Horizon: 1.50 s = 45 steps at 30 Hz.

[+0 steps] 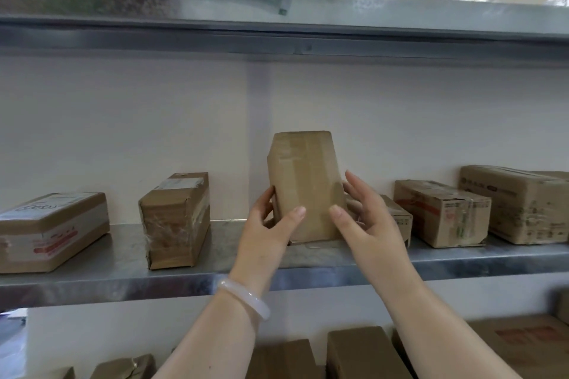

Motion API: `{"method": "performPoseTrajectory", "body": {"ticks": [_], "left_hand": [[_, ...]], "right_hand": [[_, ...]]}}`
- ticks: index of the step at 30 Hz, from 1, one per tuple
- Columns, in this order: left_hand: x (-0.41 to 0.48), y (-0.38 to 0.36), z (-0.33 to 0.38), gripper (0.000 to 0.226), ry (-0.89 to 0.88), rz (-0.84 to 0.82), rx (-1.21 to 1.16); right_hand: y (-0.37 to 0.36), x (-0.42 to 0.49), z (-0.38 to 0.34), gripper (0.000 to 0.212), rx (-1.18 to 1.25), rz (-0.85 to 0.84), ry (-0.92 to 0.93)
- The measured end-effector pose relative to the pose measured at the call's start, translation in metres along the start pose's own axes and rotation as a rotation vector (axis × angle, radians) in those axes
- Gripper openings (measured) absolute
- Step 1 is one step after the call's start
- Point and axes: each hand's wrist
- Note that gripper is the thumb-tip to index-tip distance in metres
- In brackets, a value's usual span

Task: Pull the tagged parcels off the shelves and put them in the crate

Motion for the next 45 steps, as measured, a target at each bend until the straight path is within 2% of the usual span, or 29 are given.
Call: {"method": "performPoseTrajectory", "body": {"ticks": [4, 7, 9, 11, 13, 15, 17, 20, 23, 29, 34, 38, 45], "left_hand": [[-0.003, -0.002, 0.001, 0.060, 0.091, -0.081, -0.291], [-0.008, -0.011, -0.001, 0.064, 0.199, -0.198, -0.461], [-0.012, -0.018, -0.003, 0.060, 0.233, -0.237, -0.481], [-0.015, -0.024, -0.007, 0.050, 0.184, -0.223, -0.410], [-0.017, -0.030, -0.010, 0.039, 0.041, -0.153, -0.232], [-0.023, -0.039, -0.006, 0.039, -0.085, -0.162, -0.097], [-0.031, -0.052, -0.003, 0.033, -0.084, -0.276, -0.129], [-0.049, -0.076, -0.002, 0.052, -0.027, -0.492, -0.200], [-0.073, -0.106, -0.009, 0.062, -0.040, -0.590, -0.137], [-0.155, -0.183, -0.016, 0.070, 0.005, -0.931, -0.292], [-0.251, -0.233, 0.007, 0.074, 0.021, -1.222, -0.458], [-0.328, -0.254, 0.042, 0.077, 0.055, -1.449, -0.609], [-0.449, -0.241, 0.111, 0.072, 0.151, -1.685, -0.792]], "right_hand": [[0.016, 0.000, -0.006, 0.039, 0.131, 0.115, -0.089], [0.025, -0.003, -0.010, 0.038, 0.243, 0.062, -0.298], [0.029, -0.009, -0.011, 0.040, 0.329, 0.067, -0.374], [0.035, -0.017, -0.013, 0.045, 0.331, 0.123, -0.355], [0.044, -0.029, -0.015, 0.047, 0.232, 0.202, -0.286], [0.054, -0.042, -0.019, 0.048, 0.096, 0.272, -0.214], [0.063, -0.058, -0.024, 0.052, -0.035, 0.339, -0.159], [0.077, -0.087, -0.035, 0.059, -0.223, 0.461, -0.113], [0.100, -0.123, -0.047, 0.061, -0.367, 0.565, -0.101], [0.155, -0.227, -0.087, 0.064, -0.538, 0.831, -0.148], [0.173, -0.328, -0.140, 0.065, -0.768, 1.099, -0.222], [0.165, -0.404, -0.192, 0.065, -0.918, 1.303, -0.242], [0.121, -0.514, -0.276, 0.067, -1.166, 1.573, -0.291]]}}
Point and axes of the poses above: each hand's wrist, its own x-axis towards the middle knuckle, its own y-axis out of the back of the hand, z = x × y, and after that the axes turned 4 degrees about -y, right-handed
